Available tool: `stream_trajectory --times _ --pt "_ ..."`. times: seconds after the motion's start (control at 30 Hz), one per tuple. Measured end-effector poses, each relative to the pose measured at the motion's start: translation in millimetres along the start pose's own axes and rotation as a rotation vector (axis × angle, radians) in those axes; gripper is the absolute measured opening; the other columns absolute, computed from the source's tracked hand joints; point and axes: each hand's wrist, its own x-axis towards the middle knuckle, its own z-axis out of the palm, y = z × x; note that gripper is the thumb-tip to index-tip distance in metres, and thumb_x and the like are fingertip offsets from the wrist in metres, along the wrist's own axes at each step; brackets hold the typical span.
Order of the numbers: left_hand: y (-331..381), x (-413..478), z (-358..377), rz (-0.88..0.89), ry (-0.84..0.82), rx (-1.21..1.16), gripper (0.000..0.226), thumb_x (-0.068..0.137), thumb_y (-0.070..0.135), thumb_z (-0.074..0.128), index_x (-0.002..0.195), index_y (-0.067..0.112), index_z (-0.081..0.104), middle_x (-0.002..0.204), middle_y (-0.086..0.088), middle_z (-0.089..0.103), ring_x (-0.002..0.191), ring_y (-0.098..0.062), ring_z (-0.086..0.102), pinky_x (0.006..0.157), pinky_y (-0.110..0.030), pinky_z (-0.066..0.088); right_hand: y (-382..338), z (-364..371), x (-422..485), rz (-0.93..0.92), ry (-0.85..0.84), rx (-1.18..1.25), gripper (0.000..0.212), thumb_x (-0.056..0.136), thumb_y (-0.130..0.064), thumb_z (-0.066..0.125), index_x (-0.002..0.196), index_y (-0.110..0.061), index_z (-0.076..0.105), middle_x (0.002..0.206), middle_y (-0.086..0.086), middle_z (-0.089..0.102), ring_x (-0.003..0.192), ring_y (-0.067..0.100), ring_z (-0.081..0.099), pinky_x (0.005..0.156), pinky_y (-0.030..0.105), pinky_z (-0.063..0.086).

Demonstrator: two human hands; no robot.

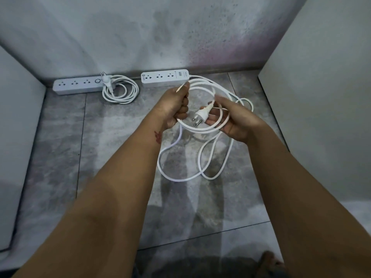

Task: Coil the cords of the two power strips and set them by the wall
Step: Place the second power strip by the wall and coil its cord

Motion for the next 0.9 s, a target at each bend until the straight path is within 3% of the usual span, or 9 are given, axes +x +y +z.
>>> stream_trajectory --times 0.1,0.17,0.3,0.37,0.47,0.6,0.7,0.83,0.9 --pt "-6 -1 3 0.069 0.067 0.050 0.036 0.103 0.035 0.039 0.071 0.020 0.034 0.042 0.010 0.028 0.035 -0.006 0.018 0.038 -0.016 0.017 -7 4 0 -0.027 -0.018 0.058 0.019 0.100 -0.006 0.047 0.107 0.004 0.061 0.096 0.019 0.073 0.083 0.025 0.074 0.078 0.036 0.061" --pt "-7 1 1 0.141 0.133 0.116 0.036 0.103 0.035 0.040 0.070 0.020 0.036 0.045 0.008 0.029 0.036 -0.007 0.020 0.041 -0.017 0.019 -12 4 -1 0.011 -0.042 0.053 0.020 0.098 -0.015 0.051 0.097 -0.002 0.066 0.088 0.013 0.073 0.079 0.024 0.071 0.081 0.038 0.059" --pt "-3 4 -3 0.233 0.247 0.297 0.031 0.097 0.035 0.054 0.071 0.019 0.049 0.053 0.001 0.034 0.039 -0.010 0.026 0.041 -0.019 0.023 -12 8 -3 0.156 -0.008 -0.293 0.026 0.081 -0.046 0.070 0.082 -0.021 0.062 0.073 -0.002 0.065 0.072 0.017 0.061 0.085 0.040 0.051" --pt "0 5 -4 0.199 0.253 0.297 0.028 0.092 0.033 0.063 0.071 0.016 0.055 0.054 0.001 0.037 0.037 -0.009 0.027 0.040 -0.017 0.024 -8 7 -3 0.106 0.088 -0.535 0.023 0.078 -0.031 0.079 0.087 -0.017 0.062 0.081 0.005 0.064 0.082 0.022 0.063 0.085 0.048 0.056" --pt "8 3 -10 0.067 0.161 0.163 0.024 0.087 0.032 0.070 0.076 0.017 0.055 0.051 0.005 0.035 0.036 -0.007 0.024 0.038 -0.016 0.021 -6 7 -5 0.044 0.114 -0.655 0.018 0.084 -0.002 0.067 0.093 -0.012 0.055 0.091 0.016 0.061 0.082 0.029 0.063 0.076 0.053 0.059" --pt "18 2 -23 -0.015 0.136 0.134 0.031 0.087 0.048 0.065 0.075 0.023 0.052 0.052 0.006 0.034 0.039 -0.007 0.022 0.038 -0.016 0.020 -5 1 -4 0.029 -0.010 -0.633 0.033 0.089 0.010 0.054 0.114 -0.011 0.057 0.102 0.014 0.059 0.082 0.031 0.069 0.078 0.042 0.061" --pt "20 2 -26 -0.024 0.133 0.107 0.031 0.092 0.044 0.060 0.073 0.023 0.048 0.048 0.007 0.032 0.038 -0.006 0.021 0.036 -0.016 0.019 -1 -4 -3 -0.083 -0.088 -0.563 0.039 0.091 0.013 0.049 0.122 -0.009 0.057 0.106 0.014 0.063 0.080 0.025 0.068 0.075 0.030 0.058" --pt "18 5 -26 -0.090 0.103 -0.032 0.030 0.097 0.038 0.054 0.073 0.021 0.047 0.043 0.008 0.031 0.033 -0.004 0.019 0.032 -0.014 0.016 2 -9 -4 -0.217 -0.051 -0.606 0.041 0.092 0.008 0.051 0.127 -0.014 0.057 0.096 0.002 0.069 0.079 0.004 0.064 0.069 0.013 0.049" --pt "16 7 -24 -0.141 0.052 -0.061 0.030 0.100 0.034 0.043 0.078 0.017 0.053 0.043 0.007 0.032 0.033 -0.006 0.020 0.032 -0.015 0.017 0 -9 -1 -0.211 -0.001 -0.629 0.034 0.090 0.003 0.057 0.120 -0.013 0.059 0.097 0.006 0.070 0.080 0.009 0.063 0.068 0.015 0.047"
